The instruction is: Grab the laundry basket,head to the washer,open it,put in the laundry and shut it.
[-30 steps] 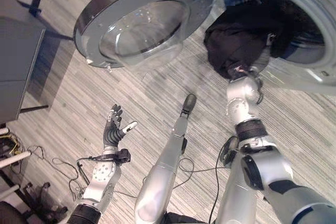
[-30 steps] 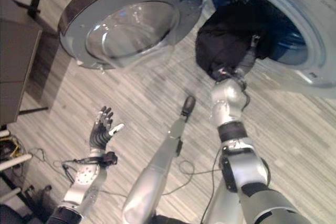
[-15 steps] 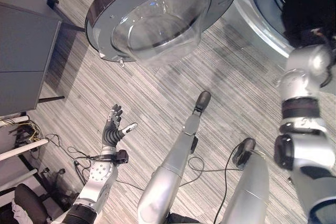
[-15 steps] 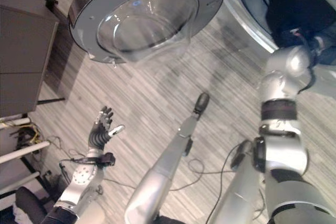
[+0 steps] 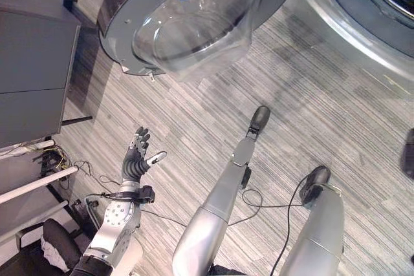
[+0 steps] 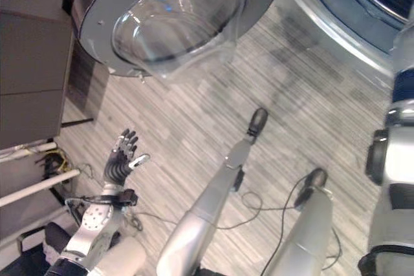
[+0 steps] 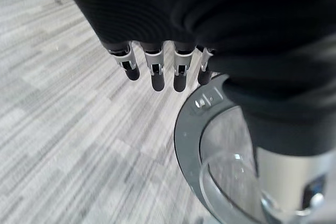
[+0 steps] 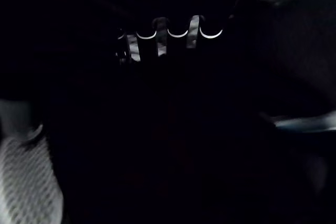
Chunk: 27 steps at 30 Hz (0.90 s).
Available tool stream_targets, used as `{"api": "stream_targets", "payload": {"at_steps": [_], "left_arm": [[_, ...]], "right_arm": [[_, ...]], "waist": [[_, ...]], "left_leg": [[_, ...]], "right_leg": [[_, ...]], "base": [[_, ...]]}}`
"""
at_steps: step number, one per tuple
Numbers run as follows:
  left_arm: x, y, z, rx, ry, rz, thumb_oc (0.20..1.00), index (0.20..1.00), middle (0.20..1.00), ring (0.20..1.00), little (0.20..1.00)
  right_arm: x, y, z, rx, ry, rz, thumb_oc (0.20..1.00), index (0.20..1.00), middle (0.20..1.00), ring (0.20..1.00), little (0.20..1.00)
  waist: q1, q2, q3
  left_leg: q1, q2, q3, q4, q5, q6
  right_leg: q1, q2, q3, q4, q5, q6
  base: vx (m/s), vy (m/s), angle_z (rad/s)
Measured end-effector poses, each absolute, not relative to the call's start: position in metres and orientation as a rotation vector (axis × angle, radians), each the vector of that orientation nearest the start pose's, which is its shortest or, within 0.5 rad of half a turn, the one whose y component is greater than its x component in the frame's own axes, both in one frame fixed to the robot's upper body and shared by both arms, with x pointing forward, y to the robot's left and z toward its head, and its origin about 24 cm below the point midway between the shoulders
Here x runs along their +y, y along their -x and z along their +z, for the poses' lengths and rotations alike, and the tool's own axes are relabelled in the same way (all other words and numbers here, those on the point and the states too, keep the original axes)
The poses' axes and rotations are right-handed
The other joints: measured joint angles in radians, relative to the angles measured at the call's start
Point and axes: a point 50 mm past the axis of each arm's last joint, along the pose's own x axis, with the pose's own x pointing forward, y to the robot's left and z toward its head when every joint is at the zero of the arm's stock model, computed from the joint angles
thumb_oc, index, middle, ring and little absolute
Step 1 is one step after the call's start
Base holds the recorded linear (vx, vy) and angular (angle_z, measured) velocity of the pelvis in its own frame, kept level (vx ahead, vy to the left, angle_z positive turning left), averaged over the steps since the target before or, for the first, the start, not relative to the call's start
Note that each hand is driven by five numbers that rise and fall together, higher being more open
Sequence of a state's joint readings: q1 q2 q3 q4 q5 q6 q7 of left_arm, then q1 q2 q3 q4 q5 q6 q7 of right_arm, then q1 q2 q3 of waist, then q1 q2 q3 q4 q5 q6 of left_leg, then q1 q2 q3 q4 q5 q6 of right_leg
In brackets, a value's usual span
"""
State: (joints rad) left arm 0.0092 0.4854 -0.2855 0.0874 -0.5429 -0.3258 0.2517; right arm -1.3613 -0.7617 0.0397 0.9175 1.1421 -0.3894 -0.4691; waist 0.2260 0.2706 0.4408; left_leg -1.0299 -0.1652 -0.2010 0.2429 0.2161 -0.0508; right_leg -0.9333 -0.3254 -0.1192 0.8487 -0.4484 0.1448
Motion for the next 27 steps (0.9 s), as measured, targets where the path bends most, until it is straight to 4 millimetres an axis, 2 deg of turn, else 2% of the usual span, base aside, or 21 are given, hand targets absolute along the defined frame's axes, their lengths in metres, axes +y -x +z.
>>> {"api": "stream_targets", "payload": {"at_steps": [2, 3, 6, 7, 9, 10, 11, 12, 14, 15, 19, 20, 22, 23, 25, 27], "left_arm": [[0.202, -0.243, 0.044, -0.086, 0.096, 0.064, 1.000, 1.000, 1.000, 1.000, 1.000], [0.202, -0.243, 0.044, -0.085, 0.098, 0.066, 1.000, 1.000, 1.000, 1.000, 1.000], [0.205, -0.242, 0.043, -0.087, 0.113, 0.086, 1.000, 1.000, 1.000, 1.000, 1.000], [0.206, -0.241, 0.042, -0.087, 0.115, 0.084, 1.000, 1.000, 1.000, 1.000, 1.000], [0.205, -0.238, 0.038, -0.070, 0.120, 0.084, 1.000, 1.000, 1.000, 1.000, 1.000], [0.205, -0.238, 0.038, -0.067, 0.123, 0.085, 1.000, 1.000, 1.000, 1.000, 1.000], [0.205, -0.238, 0.038, -0.068, 0.121, 0.081, 1.000, 1.000, 1.000, 1.000, 1.000], [0.205, -0.238, 0.038, -0.069, 0.121, 0.081, 1.000, 1.000, 1.000, 1.000, 1.000], [0.206, -0.238, 0.038, -0.067, 0.119, 0.081, 1.000, 1.000, 1.000, 1.000, 1.000], [0.207, -0.238, 0.038, -0.067, 0.119, 0.082, 1.000, 1.000, 1.000, 1.000, 1.000], [0.208, -0.236, 0.036, -0.057, 0.116, 0.084, 1.000, 1.000, 1.000, 1.000, 1.000], [0.208, -0.235, 0.035, -0.051, 0.121, 0.087, 1.000, 1.000, 1.000, 1.000, 1.000], [0.207, -0.234, 0.031, -0.031, 0.135, 0.099, 1.000, 1.000, 1.000, 1.000, 1.000], [0.205, -0.233, 0.028, -0.016, 0.148, 0.104, 1.000, 1.000, 1.000, 1.000, 1.000], [0.206, -0.230, 0.026, -0.005, 0.153, 0.114, 1.000, 1.000, 1.000, 1.000, 1.000], [0.209, -0.231, 0.019, 0.022, 0.160, 0.140, 1.000, 1.000, 1.000, 1.000, 1.000]], "right_arm": [[-0.307, -0.356, 0.361, -0.816, -0.898, -0.513, 1.000, 1.000, 1.000, 1.000, 1.000], [-0.293, -0.363, 0.354, -0.802, -0.925, -0.461, 1.000, 1.000, 1.000, 1.000, 1.000], [-0.256, -0.365, 0.343, -0.839, -0.946, -0.278, 1.000, 1.000, 1.000, 1.000, 1.000], [-0.237, -0.371, 0.334, -0.818, -0.936, -0.211, 1.000, 1.000, 1.000, 1.000, 1.000], [-0.220, -0.372, 0.327, -0.804, -0.953, -0.162, 1.000, 1.000, 1.000, 1.000, 1.000], [-0.213, -0.371, 0.313, -0.776, -0.973, -0.148, 1.000, 1.000, 1.000, 1.000, 1.000], [-0.203, -0.369, 0.287, -0.727, -0.992, -0.134, 1.000, 1.000, 1.000, 1.000, 1.000], [-0.196, -0.369, 0.269, -0.689, -0.989, -0.132, 1.000, 1.000, 1.000, 1.000, 1.000], [-0.180, -0.362, 0.242, -0.649, -0.976, -0.100, 1.000, 1.000, 1.000, 1.000, 1.000], [-0.165, -0.361, 0.216, -0.576, -0.963, -0.088, 1.000, 1.000, 1.000, 1.000, 1.000], [-0.145, -0.349, 0.166, -0.438, -0.861, -0.043, 1.000, 1.000, 1.000, 1.000, 1.000], [-0.140, -0.341, 0.145, -0.379, -0.848, -0.030, 1.000, 1.000, 1.000, 1.000, 1.000], [-0.136, -0.331, 0.115, -0.281, -0.878, -0.048, 1.000, 1.000, 1.000, 1.000, 1.000], [-0.128, -0.320, 0.079, -0.147, -0.900, -0.071, 1.000, 1.000, 1.000, 1.000, 1.000], [-0.123, -0.306, 0.054, -0.048, -0.900, -0.081, 1.000, 1.000, 1.000, 1.000, 1.000], [-0.120, -0.296, 0.041, 0.006, -0.885, -0.040, 1.000, 1.000, 1.000, 1.000, 1.000]], "waist": [[-0.008, -0.001, 0.000], [-0.012, -0.001, 0.000], [-0.022, -0.008, -0.002], [-0.022, -0.009, -0.002], [-0.025, -0.018, -0.006], [-0.023, -0.027, -0.010], [-0.023, -0.040, -0.009], [-0.027, -0.055, -0.008], [-0.025, -0.072, -0.005], [-0.038, -0.088, -0.008], [-0.055, -0.130, -0.014], [-0.062, -0.147, -0.015], [-0.063, -0.157, -0.014], [-0.075, -0.166, -0.016], [-0.074, -0.182, -0.025], [-0.074, -0.201, -0.038]], "left_leg": [[0.010, 0.011, 0.003, 0.000, 0.000, 0.000], [0.020, 0.015, 0.007, 0.000, 0.000, 0.000], [0.046, 0.029, 0.013, -0.006, 0.002, -0.003], [0.066, 0.036, 0.009, -0.009, 0.003, -0.005], [0.067, 0.050, 0.005, -0.014, 0.004, -0.006], [0.068, 0.055, -0.004, -0.022, 0.008, -0.011], [0.072, 0.070, -0.015, -0.023, 0.012, -0.017], [0.081, 0.075, -0.012, -0.026, 0.013, -0.019], [0.117, 0.095, -0.010, -0.047, 0.016, -0.022], [0.149, 0.102, -0.007, -0.059, 0.016, -0.022], [0.204, 0.121, -0.001, -0.087, 0.015, -0.024], [0.220, 0.132, -0.006, -0.099, 0.020, -0.031], [0.256, 0.142, -0.009, -0.115, 0.023, -0.035], [0.302, 0.151, -0.009, -0.127, 0.021, -0.034], [0.341, 0.157, -0.002, -0.142, 0.016, -0.030], [0.372, 0.175, 0.021, -0.146, -0.002, -0.034]], "right_leg": [[0.010, 0.013, 0.001, -0.007, 0.008, -0.001], [0.019, 0.016, 0.001, -0.006, 0.010, -0.002], [0.034, 0.027, 0.007, -0.003, 0.013, -0.007], [0.048, 0.036, 0.004, 0.003, 0.014, -0.012], [0.047, 0.049, 0.000, 0.003, 0.019, -0.021], [0.048, 0.055, -0.008, -0.001, 0.021, -0.025], [0.063, 0.066, -0.024, -0.020, 0.027, -0.035], [0.070, 0.068, -0.024, -0.024, 0.028, -0.036], [0.110, 0.088, -0.027, -0.065, 0.043, -0.041], [0.145, 0.100, -0.027, -0.090, 0.051, -0.038], [0.202, 0.117, -0.028, -0.130, 0.063, -0.041], [0.219, 0.123, -0.032, -0.147, 0.074, -0.044], [0.263, 0.133, -0.041, -0.178, 0.082, -0.047], [0.314, 0.143, -0.045, -0.208, 0.093, -0.047], [0.351, 0.149, -0.044, -0.235, 0.100, -0.046], [0.395, 0.157, -0.044, -0.271, 0.115, -0.047]], "base": [[-0.03, -0.030, -0.17], [-0.05, -0.046, -0.10], [-0.04, -0.040, -0.12], [-0.07, -0.055, -0.11], [-0.07, -0.058, -0.07], [-0.08, -0.052, -0.05], [-0.07, -0.041, -0.05], [-0.07, -0.041, -0.10], [-0.06, -0.026, -0.20], [-0.06, -0.031, -0.21], [-0.05, -0.018, -0.13], [-0.06, -0.003, -0.11], [-0.02, 0.009, -0.08], [0.00, 0.014, -0.11], [0.05, 0.033, -0.15], [0.04, 0.095, -0.21]]}}
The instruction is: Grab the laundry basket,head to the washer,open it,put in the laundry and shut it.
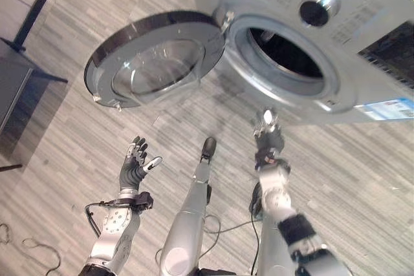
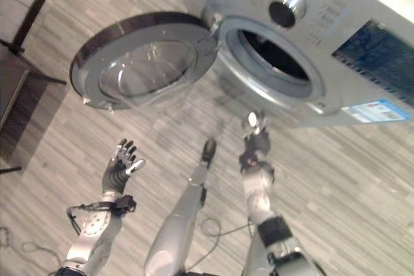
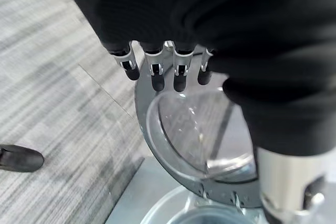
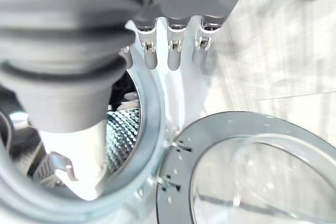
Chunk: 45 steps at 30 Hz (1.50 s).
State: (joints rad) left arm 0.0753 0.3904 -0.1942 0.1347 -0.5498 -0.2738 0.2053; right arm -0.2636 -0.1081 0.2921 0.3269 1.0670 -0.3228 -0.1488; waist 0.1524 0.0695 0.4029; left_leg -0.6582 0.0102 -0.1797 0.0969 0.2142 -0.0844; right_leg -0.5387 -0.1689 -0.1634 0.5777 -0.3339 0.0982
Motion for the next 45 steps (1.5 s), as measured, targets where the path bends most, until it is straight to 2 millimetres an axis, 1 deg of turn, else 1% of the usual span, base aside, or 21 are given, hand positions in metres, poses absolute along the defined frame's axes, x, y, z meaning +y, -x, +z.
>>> {"api": "stream_targets", "payload": {"at_steps": [5, 8, 9, 10, 12, 17, 19, 21, 24, 25, 26, 31, 33, 37, 38, 39, 40, 41, 42, 43, 45], "left_arm": [[0.222, -0.217, -0.002, 0.124, 0.145, 0.214, 1.000, 1.000, 1.000, 1.000, 1.000], [0.240, -0.202, -0.018, 0.204, 0.117, 0.282, 1.000, 1.000, 1.000, 1.000, 1.000], [0.241, -0.202, -0.021, 0.219, 0.116, 0.291, 1.000, 1.000, 1.000, 1.000, 1.000], [0.245, -0.207, -0.019, 0.207, 0.108, 0.295, 1.000, 1.000, 1.000, 1.000, 1.000], [0.251, -0.206, -0.018, 0.209, 0.109, 0.316, 1.000, 1.000, 1.000, 1.000, 1.000], [0.254, -0.209, -0.006, 0.148, 0.104, 0.331, 1.000, 1.000, 1.000, 1.000, 1.000], [0.248, -0.206, -0.014, 0.177, 0.121, 0.330, 1.000, 1.000, 1.000, 1.000, 1.000], [0.246, -0.202, -0.019, 0.198, 0.114, 0.316, 1.000, 1.000, 1.000, 1.000, 1.000], [0.242, -0.199, -0.025, 0.233, 0.077, 0.269, 1.000, 1.000, 1.000, 1.000, 1.000], [0.235, -0.198, -0.029, 0.251, 0.088, 0.243, 1.000, 1.000, 1.000, 1.000, 1.000], [0.220, -0.194, -0.036, 0.276, 0.122, 0.200, 1.000, 1.000, 1.000, 1.000, 1.000], [0.200, -0.192, -0.038, 0.281, 0.155, 0.105, 1.000, 1.000, 1.000, 1.000, 1.000], [0.185, -0.193, -0.040, 0.304, 0.157, 0.010, 1.000, 1.000, 1.000, 1.000, 1.000], [0.187, -0.193, -0.040, 0.325, 0.136, -0.044, 1.000, 1.000, 1.000, 1.000, 1.000], [0.191, -0.193, -0.039, 0.322, 0.134, -0.035, 1.000, 1.000, 1.000, 1.000, 1.000], [0.196, -0.196, -0.040, 0.328, 0.131, -0.020, 1.000, 1.000, 1.000, 1.000, 1.000], [0.195, -0.200, -0.038, 0.318, 0.130, -0.024, 1.000, 1.000, 1.000, 1.000, 1.000], [0.187, -0.218, -0.025, 0.254, 0.138, -0.059, 1.000, 1.000, 1.000, 1.000, 1.000], [0.188, -0.213, -0.026, 0.259, 0.145, -0.055, 1.000, 1.000, 1.000, 1.000, 1.000], [0.201, -0.200, -0.032, 0.291, 0.147, -0.011, 1.000, 1.000, 1.000, 1.000, 1.000], [0.213, -0.193, -0.036, 0.334, 0.097, -0.011, 1.000, 1.000, 1.000, 1.000, 1.000]], "right_arm": [[-0.140, -0.246, -0.004, 0.193, -0.738, -0.031, 1.000, 1.000, 1.000, 1.000, 1.000], [-0.183, -0.214, -0.017, 0.214, -0.555, -0.103, 1.000, 1.000, 1.000, 1.000, 1.000], [-0.202, -0.210, -0.016, 0.199, -0.487, -0.145, 1.000, 1.000, 1.000, 1.000, 1.000], [-0.235, -0.198, -0.012, 0.164, -0.416, -0.267, 1.000, 1.000, 1.000, 1.000, 1.000], [-0.249, -0.194, -0.005, 0.135, -0.368, -0.318, 1.000, 1.000, 1.000, 1.000, 1.000], [-0.264, -0.208, 0.064, -0.170, -0.241, -0.312, 1.000, 1.000, 1.000, 1.000, 1.000], [-0.276, -0.210, 0.112, -0.341, -0.125, -0.290, 1.000, 1.000, 1.000, 1.000, 1.000], [-0.292, -0.207, 0.150, -0.491, -0.013, -0.315, 1.000, 1.000, 1.000, 1.000, 1.000], [-0.304, -0.205, 0.172, -0.554, 0.088, -0.343, 1.000, 1.000, 1.000, 1.000, 1.000], [-0.307, -0.207, 0.186, -0.586, 0.147, -0.330, 1.000, 1.000, 1.000, 1.000, 1.000], [-0.308, -0.211, 0.217, -0.635, 0.323, -0.265, 1.000, 1.000, 1.000, 1.000, 1.000], [-0.309, -0.227, 0.290, -0.683, 0.690, -0.163, 1.000, 1.000, 1.000, 1.000, 1.000], [-0.316, -0.256, 0.322, -0.561, 0.893, -0.134, 1.000, 1.000, 1.000, 1.000, 1.000], [-0.305, -0.294, 0.361, -0.525, 0.971, -0.136, 0.661, 0.661, 0.661, 0.661, 0.661], [-0.293, -0.310, 0.367, -0.508, 0.993, -0.112, 0.693, 0.693, 0.693, 0.693, 0.693], [-0.282, -0.339, 0.383, -0.471, 1.024, -0.154, 0.881, 0.881, 0.881, 0.881, 0.881], [-0.284, -0.342, 0.389, -0.460, 1.020, -0.191, 1.000, 1.000, 1.000, 1.000, 1.000], [-0.316, -0.336, 0.407, -0.396, 1.015, -0.379, 1.000, 1.000, 1.000, 1.000, 1.000], [-0.328, -0.338, 0.404, -0.350, 0.975, -0.444, 1.000, 1.000, 1.000, 1.000, 1.000], [-0.315, -0.357, 0.386, -0.316, 0.928, -0.411, 1.000, 1.000, 1.000, 1.000, 1.000], [-0.314, -0.378, 0.349, -0.167, 0.916, -0.399, 1.000, 1.000, 1.000, 1.000, 1.000]], "waist": [[-0.030, -0.100, -0.051], [-0.065, -0.173, -0.142], [-0.094, -0.158, -0.155], [-0.150, -0.134, -0.162], [-0.169, -0.124, -0.163], [-0.210, -0.100, -0.235], [-0.214, -0.097, -0.241], [-0.231, -0.119, -0.253], [-0.229, -0.174, -0.281], [-0.222, -0.183, -0.283], [-0.223, -0.146, -0.302], [-0.232, -0.169, -0.355], [-0.209, -0.179, -0.373], [-0.197, -0.220, -0.380], [-0.194, -0.222, -0.381], [-0.199, -0.214, -0.381], [-0.190, -0.209, -0.377], [-0.166, -0.213, -0.362], [-0.147, -0.203, -0.357], [-0.135, -0.207, -0.359], [-0.121, -0.205, -0.346]], "left_leg": [[0.140, 0.004, 0.058, 0.034, -0.065, 0.012], [0.285, -0.022, 0.127, 0.037, -0.146, 0.062], [0.308, -0.020, 0.124, 0.037, -0.151, 0.070], [0.379, -0.019, 0.113, 0.022, -0.167, 0.095], [0.420, -0.021, 0.113, 0.037, -0.179, 0.112], [0.455, -0.019, 0.117, -0.001, -0.177, 0.122], [0.482, -0.019, 0.108, -0.016, -0.177, 0.122], [0.487, -0.024, 0.072, -0.020, -0.178, 0.113], [0.537, -0.027, 0.053, -0.069, -0.159, 0.082], [0.530, -0.016, 0.049, -0.009, -0.181, 0.071], [0.516, -0.001, 0.052, 0.096, -0.272, 0.064], [0.566, 0.035, 0.016, -0.045, -0.266, 0.030], [0.573, 0.076, -0.009, -0.065, -0.238, 0.000], [0.604, 0.117, -0.015, -0.101, -0.212, -0.028], [0.605, 0.121, -0.024, -0.110, -0.212, -0.028], [0.600, 0.122, -0.031, -0.104, -0.212, -0.031], [0.592, 0.122, -0.035, -0.098, -0.213, -0.031], [0.492, 0.127, 0.021, -0.023, -0.189, -0.024], [0.482, 0.124, 0.105, -0.009, -0.189, -0.023], [0.514, 0.117, 0.141, -0.024, -0.189, -0.024], [0.535, 0.083, 0.131, -0.027, -0.198, -0.012]], "right_leg": [[0.198, -0.009, 0.010, -0.153, 0.043, 0.018], [0.353, -0.039, 0.004, -0.209, 0.107, 0.066], [0.343, -0.045, -0.002, -0.128, 0.140, 0.083], [0.299, -0.047, 0.049, 0.033, 0.246, 0.072], [0.282, -0.037, 0.136, 0.100, 0.236, 0.073], [0.332, -0.034, 0.165, -0.351, 0.214, 0.068], [0.370, -0.044, 0.239, -0.564, 0.295, 0.078], [0.388, -0.047, 0.249, -0.596, 0.314, 0.067], [0.411, -0.052, 0.230, -0.586, 0.375, 0.079], [0.420, -0.042, 0.215, -0.586, 0.387, 0.079], [0.430, -0.016, 0.204, -0.594, 0.393, 0.078], [0.455, 0.011, 0.170, -0.651, 0.431, 0.060], [0.480, 0.051, 0.147, -0.666, 0.445, 0.043], [0.492, 0.091, 0.121, -0.673, 0.458, 0.021], [0.502, 0.091, 0.106, -0.673, 0.456, 0.019], [0.508, 0.094, 0.092, -0.672, 0.457, 0.016], [0.507, 0.096, 0.086, -0.670, 0.458, 0.015], [0.506, 0.070, -0.022, -0.664, 0.456, -0.002], [0.507, 0.048, -0.033, -0.664, 0.444, 0.001], [0.510, 0.036, 0.000, -0.664, 0.446, 0.003], [0.536, 0.015, 0.013, -0.664, 0.441, 0.022]], "base": [[0.18, 0.108, -0.25], [0.11, 0.216, -0.49], [0.22, 0.183, 0.03], [0.20, 0.121, 0.05], [0.20, -0.030, -0.18], [0.18, -0.122, -0.15], [0.19, -0.122, 0.08], [0.15, -0.107, 0.52], [0.11, -0.114, 0.51], [0.10, -0.154, 0.15], [0.10, -0.196, 0.05], [0.08, -0.130, 0.10], [0.02, -0.108, 0.19], [0.01, -0.075, 0.08], [-0.03, -0.035, 0.13], [-0.13, 0.035, 0.23], [-0.12, 0.076, 1.21], [-0.04, 0.146, 1.49], [0.06, 0.111, 1.11], [0.06, 0.112, -0.14], [0.02, 0.088, -0.16]]}}
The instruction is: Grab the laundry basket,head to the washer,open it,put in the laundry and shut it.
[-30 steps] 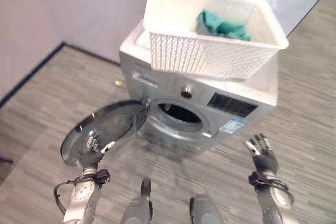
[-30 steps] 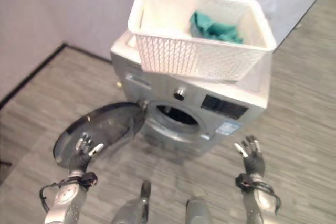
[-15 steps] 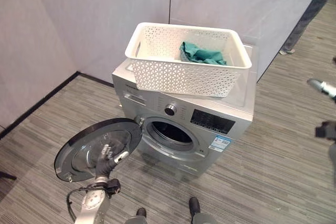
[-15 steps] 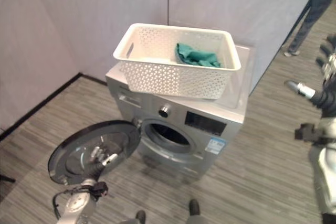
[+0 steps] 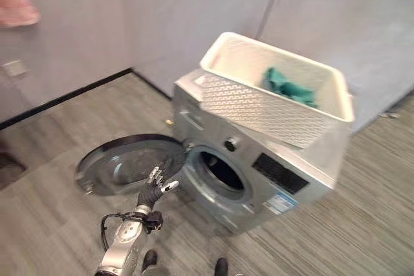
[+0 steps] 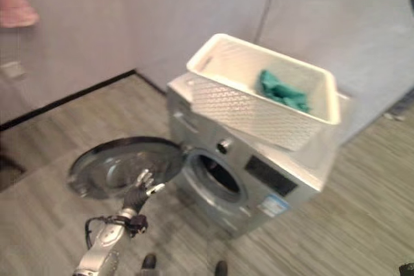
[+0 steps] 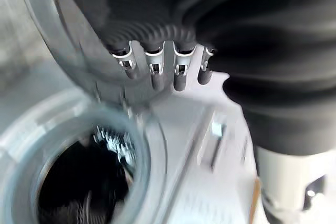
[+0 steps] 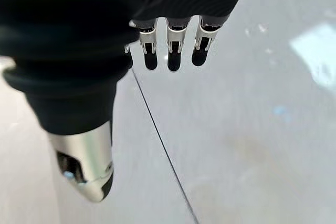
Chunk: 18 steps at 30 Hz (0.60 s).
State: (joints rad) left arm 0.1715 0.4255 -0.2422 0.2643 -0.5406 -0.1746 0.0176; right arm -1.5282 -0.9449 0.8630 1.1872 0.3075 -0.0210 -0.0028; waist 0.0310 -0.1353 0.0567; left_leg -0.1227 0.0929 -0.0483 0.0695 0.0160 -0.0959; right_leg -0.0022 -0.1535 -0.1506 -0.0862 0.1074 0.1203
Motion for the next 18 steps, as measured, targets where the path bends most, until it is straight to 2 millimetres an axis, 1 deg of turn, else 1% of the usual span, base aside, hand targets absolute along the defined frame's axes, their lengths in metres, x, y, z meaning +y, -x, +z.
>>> {"api": "stream_targets", "payload": {"at_steps": [1, 2, 3, 4, 5, 7, 8, 9, 11, 12, 13, 16, 17, 18], "left_arm": [[0.214, -0.198, -0.033, 0.319, 0.091, -0.018, 1.000, 1.000, 1.000, 1.000, 1.000], [0.215, -0.201, -0.031, 0.307, 0.090, -0.015, 1.000, 1.000, 1.000, 1.000, 1.000], [0.217, -0.203, -0.027, 0.290, 0.085, -0.014, 1.000, 1.000, 1.000, 1.000, 1.000], [0.222, -0.202, -0.026, 0.294, 0.071, -0.006, 1.000, 1.000, 1.000, 1.000, 1.000], [0.226, -0.200, -0.026, 0.299, 0.059, 0.000, 1.000, 1.000, 1.000, 1.000, 1.000], [0.232, -0.199, -0.027, 0.308, 0.045, 0.015, 1.000, 1.000, 1.000, 1.000, 1.000], [0.235, -0.198, -0.029, 0.319, 0.037, 0.029, 1.000, 1.000, 1.000, 1.000, 1.000], [0.237, -0.196, -0.032, 0.333, 0.039, 0.042, 1.000, 1.000, 1.000, 1.000, 1.000], [0.238, -0.195, -0.032, 0.331, 0.045, 0.048, 1.000, 1.000, 1.000, 1.000, 1.000], [0.239, -0.193, -0.033, 0.333, 0.051, 0.060, 1.000, 1.000, 1.000, 1.000, 1.000], [0.241, -0.189, -0.035, 0.344, 0.050, 0.070, 1.000, 1.000, 1.000, 1.000, 1.000], [0.240, -0.189, -0.035, 0.346, 0.032, 0.060, 1.000, 1.000, 1.000, 1.000, 1.000], [0.239, -0.188, -0.036, 0.350, 0.027, 0.052, 1.000, 1.000, 1.000, 1.000, 1.000], [0.232, -0.189, -0.038, 0.349, 0.047, 0.047, 1.000, 1.000, 1.000, 1.000, 1.000]], "right_arm": [[-0.325, -0.376, 0.341, -0.093, 0.931, -0.433, 1.000, 1.000, 1.000, 1.000, 1.000], [-0.334, -0.374, 0.337, -0.046, 0.942, -0.466, 1.000, 1.000, 1.000, 1.000, 1.000], [-0.348, -0.368, 0.332, 0.028, 0.985, -0.494, 1.000, 1.000, 1.000, 1.000, 1.000], [-0.352, -0.366, 0.329, 0.061, 1.014, -0.494, 1.000, 1.000, 1.000, 1.000, 1.000], [-0.348, -0.368, 0.328, 0.059, 1.032, -0.480, 1.000, 1.000, 1.000, 1.000, 1.000], [-0.342, -0.372, 0.324, 0.052, 1.070, -0.445, 1.000, 1.000, 1.000, 1.000, 1.000], [-0.338, -0.373, 0.323, 0.051, 1.096, -0.408, 1.000, 1.000, 1.000, 1.000, 1.000], [-0.334, -0.374, 0.324, 0.042, 1.117, -0.389, 1.000, 1.000, 1.000, 1.000, 1.000], [-0.333, -0.371, 0.324, 0.035, 1.167, -0.348, 1.000, 1.000, 1.000, 1.000, 1.000], [-0.330, -0.369, 0.322, 0.034, 1.226, -0.308, 1.000, 1.000, 1.000, 1.000, 1.000], [-0.324, -0.368, 0.320, 0.023, 1.283, -0.254, 1.000, 1.000, 1.000, 1.000, 1.000], [-0.326, -0.362, 0.318, 0.023, 1.321, -0.216, 1.000, 1.000, 1.000, 1.000, 1.000], [-0.325, -0.361, 0.318, 0.022, 1.330, -0.203, 1.000, 1.000, 1.000, 1.000, 1.000], [-0.318, -0.358, 0.316, 0.010, 1.365, -0.146, 1.000, 1.000, 1.000, 1.000, 1.000]], "waist": [[0.009, 0.005, 0.011], [0.013, 0.010, 0.019], [0.009, 0.027, 0.041], [0.017, 0.016, 0.052], [0.022, 0.007, 0.061], [0.011, -0.005, 0.088], [0.011, -0.019, 0.091], [0.011, -0.023, 0.091], [0.008, -0.028, 0.092], [0.008, -0.033, 0.091], [0.006, -0.039, 0.088], [-0.003, -0.042, 0.086], [-0.010, -0.042, 0.086], [-0.027, -0.041, 0.086]], "left_leg": [[-0.004, -0.010, -0.008, 0.006, -0.007, 0.012], [-0.019, -0.029, -0.014, 0.022, -0.012, 0.019], [-0.048, -0.052, -0.051, 0.063, -0.026, 0.039], [-0.054, -0.066, -0.056, 0.070, -0.032, 0.045], [-0.055, -0.064, -0.052, 0.074, -0.037, 0.046], [-0.053, -0.063, -0.052, 0.089, -0.045, 0.046], [-0.052, -0.064, -0.049, 0.089, -0.045, 0.038], [-0.051, -0.065, -0.047, 0.091, -0.046, 0.036], [-0.031, -0.058, -0.047, 0.077, -0.047, 0.032], [-0.007, -0.054, -0.046, 0.057, -0.044, 0.027], [0.028, -0.045, -0.043, 0.027, -0.041, 0.021], [0.049, -0.014, -0.044, -0.017, -0.023, -0.004], [0.054, -0.005, -0.046, -0.032, -0.016, -0.008], [0.061, 0.015, -0.049, -0.060, -0.001, -0.020]], "right_leg": [[0.004, -0.013, -0.008, 0.001, -0.006, 0.003], [0.000, -0.023, -0.020, 0.011, -0.009, 0.009], [-0.035, -0.043, -0.014, 0.104, -0.051, 0.017], [-0.059, -0.058, 0.033, 0.149, -0.089, 0.025], [-0.068, -0.058, 0.053, 0.159, -0.092, 0.028], [-0.066, -0.054, 0.083, 0.171, -0.095, 0.028], [-0.046, -0.054, 0.095, 0.125, -0.092, 0.031], [-0.028, -0.053, 0.095, 0.090, -0.076, 0.041], [0.006, -0.048, 0.090, 0.047, -0.061, 0.038], [0.032, -0.044, 0.089, 0.020, -0.052, 0.040], [0.060, -0.032, 0.089, 0.001, -0.048, 0.038], [0.058, -0.003, 0.090, 0.000, -0.048, 0.034], [0.058, 0.006, 0.088, 0.000, -0.048, 0.033], [0.054, 0.023, 0.086, -0.001, -0.050, 0.030]], "base": [[0.03, 0.083, 0.37], [0.02, 0.046, 0.64], [0.05, -0.008, 0.65], [0.06, -0.031, 0.45], [0.09, -0.039, 0.05], [0.10, -0.057, -0.04], [0.12, -0.102, -0.02], [0.12, -0.111, -0.09], [0.11, -0.093, -0.02], [0.11, -0.098, -0.06], [0.09, -0.086, -0.11], [0.07, -0.086, -0.05], [0.06, -0.099, 0.00], [0.05, -0.074, 0.01]]}}
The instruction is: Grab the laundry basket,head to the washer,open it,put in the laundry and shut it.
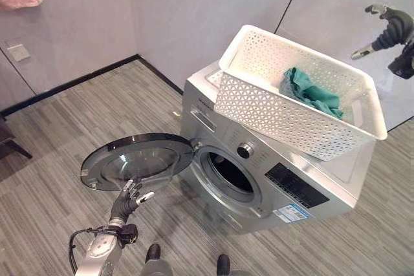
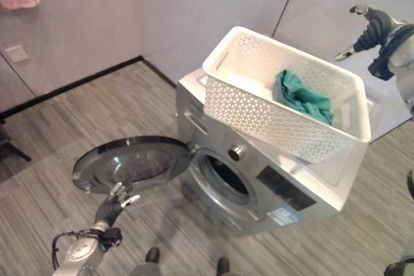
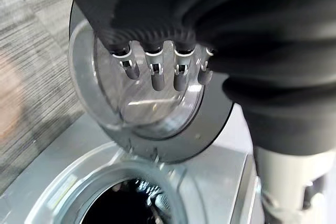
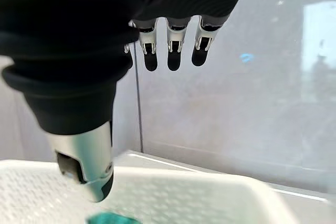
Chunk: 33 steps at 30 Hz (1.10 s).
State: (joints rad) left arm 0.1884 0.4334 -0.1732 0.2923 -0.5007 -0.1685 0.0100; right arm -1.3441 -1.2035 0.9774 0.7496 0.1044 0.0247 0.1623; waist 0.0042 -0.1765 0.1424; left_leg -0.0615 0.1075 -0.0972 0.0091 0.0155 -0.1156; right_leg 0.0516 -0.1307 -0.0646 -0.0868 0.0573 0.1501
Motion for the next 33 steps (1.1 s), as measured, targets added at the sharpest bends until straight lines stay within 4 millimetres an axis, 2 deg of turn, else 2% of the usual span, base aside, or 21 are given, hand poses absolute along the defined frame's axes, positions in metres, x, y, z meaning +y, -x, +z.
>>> {"api": "stream_targets", "payload": {"at_steps": [3, 9, 13, 16, 21, 24, 27, 30, 33], "left_arm": [[0.222, -0.189, -0.040, 0.345, 0.081, 0.022, 1.000, 1.000, 1.000, 1.000, 1.000], [0.217, -0.185, -0.044, 0.358, 0.097, 0.016, 1.000, 1.000, 1.000, 1.000, 1.000], [0.219, -0.183, -0.045, 0.365, 0.091, 0.017, 1.000, 1.000, 1.000, 1.000, 1.000], [0.219, -0.182, -0.045, 0.368, 0.091, 0.017, 1.000, 1.000, 1.000, 1.000, 1.000], [0.220, -0.178, -0.047, 0.380, 0.092, 0.021, 1.000, 1.000, 1.000, 1.000, 1.000], [0.220, -0.172, -0.050, 0.398, 0.095, 0.027, 1.000, 1.000, 1.000, 1.000, 1.000], [0.220, -0.170, -0.051, 0.403, 0.100, 0.030, 1.000, 1.000, 1.000, 1.000, 1.000], [0.220, -0.170, -0.052, 0.405, 0.111, 0.031, 1.000, 1.000, 1.000, 1.000, 1.000], [0.217, -0.172, -0.048, 0.385, 0.117, 0.022, 1.000, 1.000, 1.000, 1.000, 1.000]], "right_arm": [[-0.308, -0.350, 0.311, 0.016, 1.456, -0.036, 1.000, 1.000, 1.000, 1.000, 1.000], [-0.300, -0.339, 0.290, 0.058, 1.468, 0.129, 1.000, 1.000, 1.000, 1.000, 1.000], [-0.289, -0.332, 0.257, 0.124, 1.449, 0.301, 1.000, 1.000, 1.000, 1.000, 1.000], [-0.289, -0.330, 0.247, 0.161, 1.431, 0.349, 1.000, 1.000, 1.000, 1.000, 1.000], [-0.301, -0.326, 0.226, 0.251, 1.412, 0.360, 1.000, 1.000, 1.000, 1.000, 1.000], [-0.304, -0.323, 0.214, 0.310, 1.413, 0.389, 1.000, 1.000, 1.000, 1.000, 1.000], [-0.305, -0.323, 0.214, 0.319, 1.434, 0.391, 1.000, 1.000, 1.000, 1.000, 1.000], [-0.318, -0.322, 0.208, 0.370, 1.432, 0.358, 1.000, 1.000, 1.000, 1.000, 1.000], [-0.336, -0.321, 0.211, 0.420, 1.442, 0.277, 1.000, 1.000, 1.000, 1.000, 1.000]], "waist": [[-0.019, 0.002, -0.002], [-0.023, 0.001, -0.022], [-0.020, -0.012, -0.047], [-0.019, -0.015, -0.052], [-0.013, -0.013, -0.054], [-0.003, 0.006, -0.053], [0.011, 0.028, -0.050], [0.013, 0.039, -0.042], [0.024, 0.057, -0.029]], "left_leg": [[0.009, 0.019, -0.004, -0.033, 0.019, -0.011], [0.017, 0.037, -0.004, -0.053, 0.030, -0.020], [0.025, 0.052, -0.005, -0.081, 0.047, -0.028], [0.025, 0.058, -0.007, -0.098, 0.058, -0.025], [0.008, 0.061, -0.028, -0.097, 0.064, -0.024], [-0.001, 0.061, -0.031, -0.098, 0.067, -0.026], [-0.010, 0.062, -0.035, -0.097, 0.075, -0.033], [-0.028, 0.061, -0.056, -0.094, 0.077, -0.034], [-0.054, 0.062, -0.067, -0.096, 0.082, -0.030]], "right_leg": [[-0.003, 0.018, -0.006, 0.000, -0.002, -0.011], [-0.007, 0.035, -0.004, 0.000, -0.002, -0.020], [-0.012, 0.048, -0.005, -0.001, -0.001, -0.026], [-0.016, 0.054, -0.009, -0.008, 0.002, -0.030], [-0.021, 0.056, -0.028, -0.009, -0.002, -0.035], [-0.029, 0.058, -0.030, -0.009, -0.001, -0.036], [-0.034, 0.061, -0.034, -0.009, 0.002, -0.036], [-0.039, 0.061, -0.055, -0.009, -0.001, -0.035], [-0.060, 0.064, -0.061, -0.009, 0.000, -0.038]], "base": [[0.02, -0.047, 0.04], [0.01, -0.034, -0.03], [0.00, -0.009, 0.00], [-0.01, -0.014, 0.05], [-0.01, -0.013, 0.10], [0.00, -0.006, 0.03], [-0.02, -0.025, 0.04], [-0.01, -0.041, 0.15], [-0.01, -0.040, 0.13]]}}
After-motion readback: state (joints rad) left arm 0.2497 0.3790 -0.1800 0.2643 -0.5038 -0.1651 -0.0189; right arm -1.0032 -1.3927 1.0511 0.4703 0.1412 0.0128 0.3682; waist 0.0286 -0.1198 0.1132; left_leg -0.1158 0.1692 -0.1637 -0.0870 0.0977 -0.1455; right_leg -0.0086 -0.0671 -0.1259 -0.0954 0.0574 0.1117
